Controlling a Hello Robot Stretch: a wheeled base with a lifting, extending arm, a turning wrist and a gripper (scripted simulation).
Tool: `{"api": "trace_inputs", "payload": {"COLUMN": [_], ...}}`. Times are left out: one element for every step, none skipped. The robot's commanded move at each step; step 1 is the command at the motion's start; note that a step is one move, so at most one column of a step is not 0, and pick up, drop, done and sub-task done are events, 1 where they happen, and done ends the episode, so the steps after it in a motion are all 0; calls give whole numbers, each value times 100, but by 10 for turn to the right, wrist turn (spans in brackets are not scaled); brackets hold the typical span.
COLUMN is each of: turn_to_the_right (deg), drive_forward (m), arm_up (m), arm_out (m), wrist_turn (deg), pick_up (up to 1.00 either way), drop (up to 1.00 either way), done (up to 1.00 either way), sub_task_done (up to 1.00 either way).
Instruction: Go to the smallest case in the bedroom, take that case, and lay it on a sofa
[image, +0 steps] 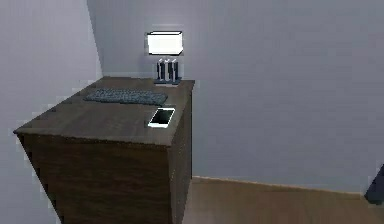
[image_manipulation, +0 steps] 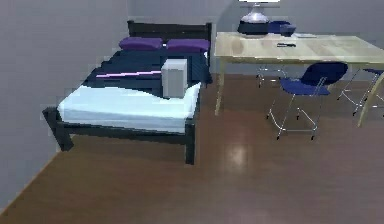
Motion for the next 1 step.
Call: {"api": "trace_inputs", "payload": {"turn_to_the_right": [0], "drive_forward": [40], "arm_up": [0], "arm_out": [0], "wrist_turn": [0], "pick_up": [0], "drop": [0], "done": [0], "sub_task_done": [0]}}
